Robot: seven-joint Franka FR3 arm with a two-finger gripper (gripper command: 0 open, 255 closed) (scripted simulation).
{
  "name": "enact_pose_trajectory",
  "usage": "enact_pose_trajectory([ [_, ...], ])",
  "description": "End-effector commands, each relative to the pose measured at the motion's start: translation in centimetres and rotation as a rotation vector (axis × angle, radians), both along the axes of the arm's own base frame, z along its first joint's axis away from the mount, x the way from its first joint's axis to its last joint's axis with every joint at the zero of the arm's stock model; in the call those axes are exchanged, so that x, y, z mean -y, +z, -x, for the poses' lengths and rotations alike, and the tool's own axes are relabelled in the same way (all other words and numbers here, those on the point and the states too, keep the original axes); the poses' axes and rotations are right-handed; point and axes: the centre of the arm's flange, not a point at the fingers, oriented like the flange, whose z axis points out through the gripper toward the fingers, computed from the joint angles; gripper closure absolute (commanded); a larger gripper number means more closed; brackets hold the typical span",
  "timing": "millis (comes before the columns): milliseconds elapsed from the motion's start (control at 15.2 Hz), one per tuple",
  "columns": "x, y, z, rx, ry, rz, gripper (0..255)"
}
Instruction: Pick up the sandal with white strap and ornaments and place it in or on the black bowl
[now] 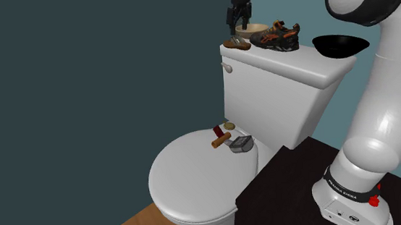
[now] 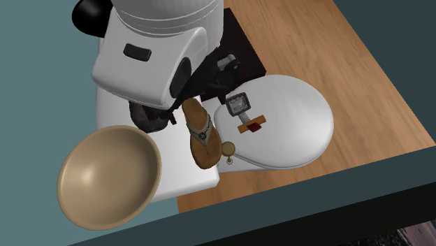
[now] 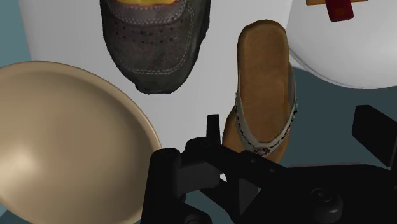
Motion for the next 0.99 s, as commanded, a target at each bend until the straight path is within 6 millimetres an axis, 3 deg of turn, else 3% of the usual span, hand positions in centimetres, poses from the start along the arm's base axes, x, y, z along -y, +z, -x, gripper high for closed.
enact_pose_trajectory([
  [0,0.4,-0.2,-0.7,0.002,0.007,-0.004,0],
  [462,0.4,-3.7,-0.7,0.002,0.007,-0.004,0],
  [924,0.4,-3.7,-0.8,0.002,0.007,-0.004,0],
])
